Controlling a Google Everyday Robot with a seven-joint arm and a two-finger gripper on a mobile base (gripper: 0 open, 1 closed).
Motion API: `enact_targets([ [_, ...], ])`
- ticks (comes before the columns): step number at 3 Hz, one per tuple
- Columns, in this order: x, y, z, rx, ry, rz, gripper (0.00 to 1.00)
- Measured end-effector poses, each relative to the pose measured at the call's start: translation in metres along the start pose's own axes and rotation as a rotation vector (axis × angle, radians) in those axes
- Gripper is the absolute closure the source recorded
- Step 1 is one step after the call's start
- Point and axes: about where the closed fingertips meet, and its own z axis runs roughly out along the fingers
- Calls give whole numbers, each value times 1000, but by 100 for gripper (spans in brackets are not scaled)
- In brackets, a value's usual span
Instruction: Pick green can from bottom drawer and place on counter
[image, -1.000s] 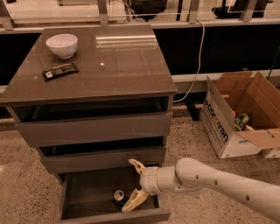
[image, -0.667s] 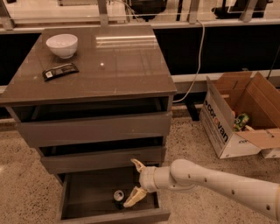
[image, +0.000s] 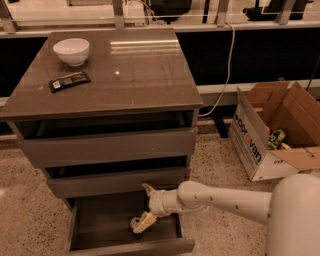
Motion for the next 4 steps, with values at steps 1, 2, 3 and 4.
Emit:
enact_targets([
  [1,17,2,31,-26,-13,19,0],
  [2,39,11,57,-56,2,55,7],
  [3,66,15,64,-63,45,106,9],
  [4,95,17,65,-50,69,168,11],
])
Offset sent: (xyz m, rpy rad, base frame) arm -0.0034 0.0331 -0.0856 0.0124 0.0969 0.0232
